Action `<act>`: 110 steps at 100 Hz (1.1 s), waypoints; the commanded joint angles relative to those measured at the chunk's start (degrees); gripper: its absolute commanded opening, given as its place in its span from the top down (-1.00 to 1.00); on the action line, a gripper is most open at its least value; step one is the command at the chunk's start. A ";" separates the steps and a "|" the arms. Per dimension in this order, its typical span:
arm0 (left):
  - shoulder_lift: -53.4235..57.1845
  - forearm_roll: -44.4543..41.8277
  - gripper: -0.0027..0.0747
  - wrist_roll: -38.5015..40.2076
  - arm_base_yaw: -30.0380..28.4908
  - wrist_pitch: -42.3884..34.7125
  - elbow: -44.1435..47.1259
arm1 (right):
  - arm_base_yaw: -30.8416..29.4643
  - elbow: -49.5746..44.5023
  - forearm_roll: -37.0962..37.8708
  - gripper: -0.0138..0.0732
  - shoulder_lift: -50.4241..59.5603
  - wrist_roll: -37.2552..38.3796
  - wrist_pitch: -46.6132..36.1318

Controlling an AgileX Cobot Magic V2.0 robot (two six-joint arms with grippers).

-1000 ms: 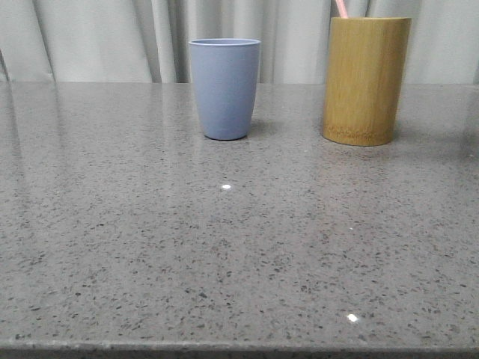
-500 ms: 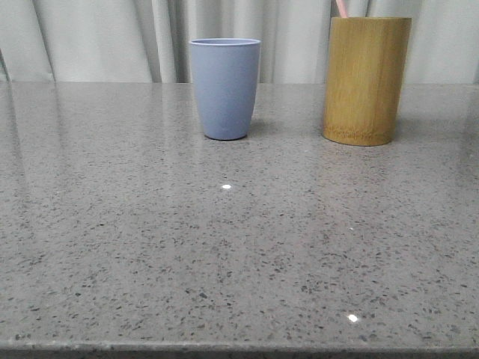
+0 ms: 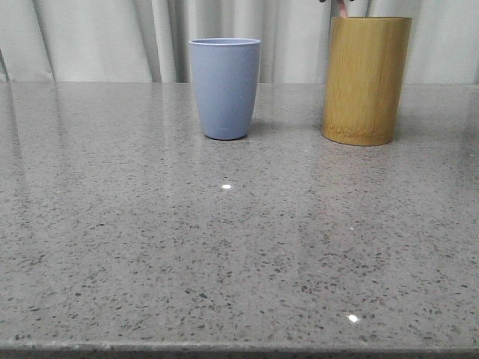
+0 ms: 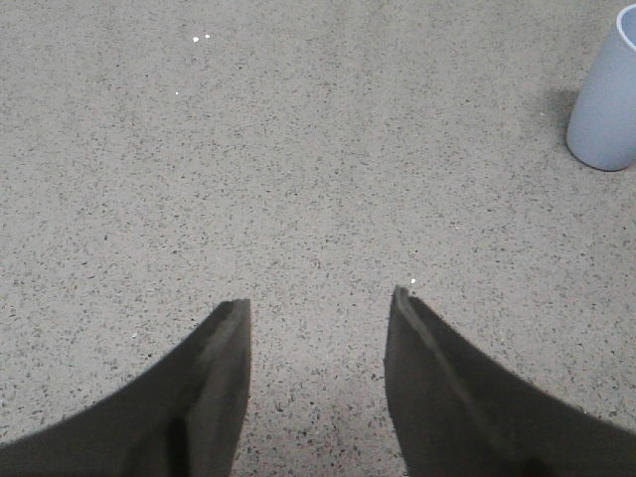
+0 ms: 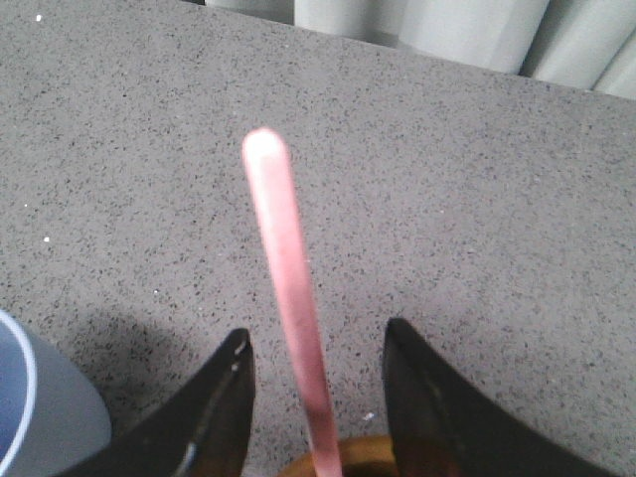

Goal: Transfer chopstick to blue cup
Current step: 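Grasp the pink straw with the right gripper and lift it out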

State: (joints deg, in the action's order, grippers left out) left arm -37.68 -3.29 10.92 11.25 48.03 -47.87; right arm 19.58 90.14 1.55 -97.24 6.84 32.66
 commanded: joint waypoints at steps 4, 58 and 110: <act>0.02 -0.37 0.11 0.50 -0.12 -4.02 -1.61 | 0.02 2.08 0.27 -0.09 2.45 -0.51 -5.29; 0.02 -0.37 0.11 0.50 -0.12 -4.02 -1.61 | -0.12 2.08 0.32 0.85 2.45 -0.51 -5.46; 0.02 -0.37 0.11 0.50 -0.12 -4.02 -1.61 | 0.11 6.49 4.82 0.86 10.12 -1.39 -5.69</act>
State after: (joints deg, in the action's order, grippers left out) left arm -37.68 -3.52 10.92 11.25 48.03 -47.87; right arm 19.58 92.71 5.12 -91.41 6.62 30.93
